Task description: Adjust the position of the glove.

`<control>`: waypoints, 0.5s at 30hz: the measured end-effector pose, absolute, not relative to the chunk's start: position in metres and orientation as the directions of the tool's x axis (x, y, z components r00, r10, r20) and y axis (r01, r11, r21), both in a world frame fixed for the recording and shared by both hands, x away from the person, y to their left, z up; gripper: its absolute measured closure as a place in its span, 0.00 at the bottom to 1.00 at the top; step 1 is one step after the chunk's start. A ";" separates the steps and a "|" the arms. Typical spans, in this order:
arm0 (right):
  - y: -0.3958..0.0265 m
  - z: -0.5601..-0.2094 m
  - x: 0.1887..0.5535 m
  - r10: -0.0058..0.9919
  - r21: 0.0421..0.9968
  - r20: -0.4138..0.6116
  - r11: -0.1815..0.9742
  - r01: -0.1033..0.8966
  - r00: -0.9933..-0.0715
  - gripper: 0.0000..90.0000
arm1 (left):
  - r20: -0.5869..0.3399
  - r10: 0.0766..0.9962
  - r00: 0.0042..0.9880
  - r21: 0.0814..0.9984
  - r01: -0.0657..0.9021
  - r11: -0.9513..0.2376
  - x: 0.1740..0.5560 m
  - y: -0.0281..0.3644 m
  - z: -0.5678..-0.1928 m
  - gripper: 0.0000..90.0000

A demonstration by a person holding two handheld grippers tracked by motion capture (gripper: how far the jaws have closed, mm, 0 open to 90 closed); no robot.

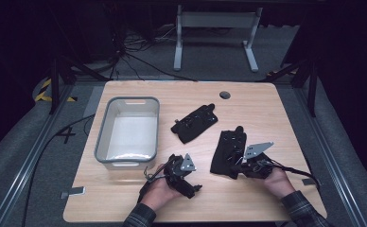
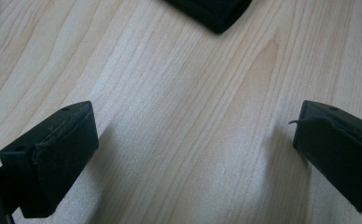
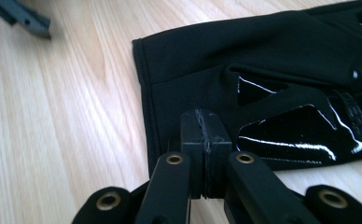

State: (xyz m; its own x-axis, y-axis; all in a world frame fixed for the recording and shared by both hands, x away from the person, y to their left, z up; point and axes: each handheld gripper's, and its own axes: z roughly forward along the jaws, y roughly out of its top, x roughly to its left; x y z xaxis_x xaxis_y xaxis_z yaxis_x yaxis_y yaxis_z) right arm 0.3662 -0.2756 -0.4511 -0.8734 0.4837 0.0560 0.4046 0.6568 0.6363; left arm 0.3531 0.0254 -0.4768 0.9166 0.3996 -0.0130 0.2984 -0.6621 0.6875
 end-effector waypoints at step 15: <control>-0.315 -0.450 0.338 0.506 0.631 0.081 0.641 0.437 -0.859 1.00 | -0.012 0.400 0.916 0.687 0.298 -0.663 0.353 0.025 -0.477 0.00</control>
